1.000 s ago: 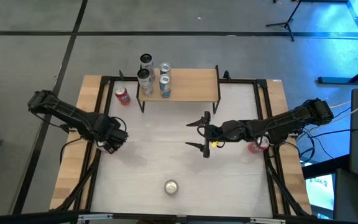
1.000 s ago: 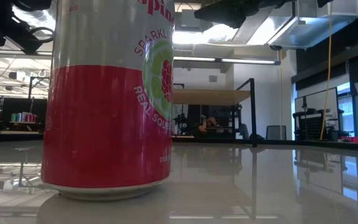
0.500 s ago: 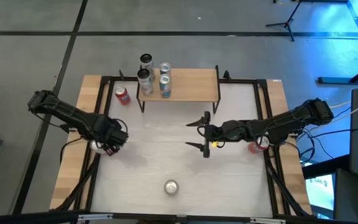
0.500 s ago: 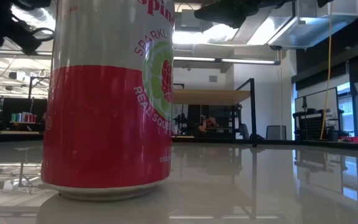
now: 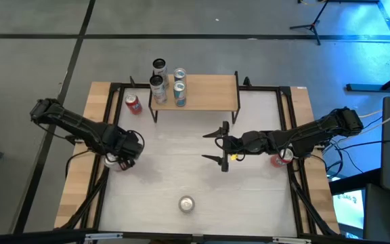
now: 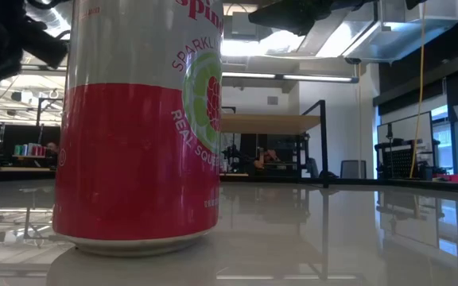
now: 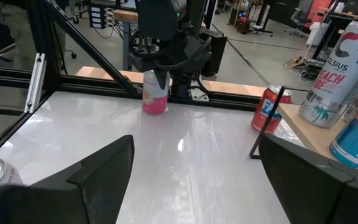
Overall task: Place canned beverage on shelf
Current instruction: Put the top pink-white soda can on the shelf
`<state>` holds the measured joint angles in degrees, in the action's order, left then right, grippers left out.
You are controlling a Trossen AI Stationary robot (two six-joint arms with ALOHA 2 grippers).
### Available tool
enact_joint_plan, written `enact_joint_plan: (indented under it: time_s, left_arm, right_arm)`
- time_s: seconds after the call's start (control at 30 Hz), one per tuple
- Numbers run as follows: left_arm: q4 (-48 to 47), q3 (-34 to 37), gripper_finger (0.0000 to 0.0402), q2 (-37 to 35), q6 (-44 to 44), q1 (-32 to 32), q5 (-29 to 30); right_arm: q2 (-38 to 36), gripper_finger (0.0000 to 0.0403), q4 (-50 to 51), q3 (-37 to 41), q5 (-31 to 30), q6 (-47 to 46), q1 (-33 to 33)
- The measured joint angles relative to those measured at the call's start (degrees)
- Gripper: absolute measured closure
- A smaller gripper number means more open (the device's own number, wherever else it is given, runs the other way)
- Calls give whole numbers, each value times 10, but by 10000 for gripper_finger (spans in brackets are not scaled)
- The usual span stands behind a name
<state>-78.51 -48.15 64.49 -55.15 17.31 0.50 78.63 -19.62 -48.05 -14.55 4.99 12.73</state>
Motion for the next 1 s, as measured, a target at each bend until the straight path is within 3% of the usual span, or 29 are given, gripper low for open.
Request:
enact_joint_plan:
  time_s: [0.13,0.47,0.77,0.9,1.0]
  left_arm:
    - [23,-3,198,0,21,-13,30]
    - [65,-3,74,0,97,-48,157]
    - [92,-3,62,0,139,-51,186]
    - [91,-3,61,0,168,-58,137]
    - [89,8,56,0,139,-58,171]
  right_arm:
    - [0,62,0,0,0,0,0]
    - [0,62,1,0,0,0,0]
    - [0,62,1,0,0,0,0]
    - [0,62,1,0,0,0,0]
    - [0,62,1,0,0,0,0]
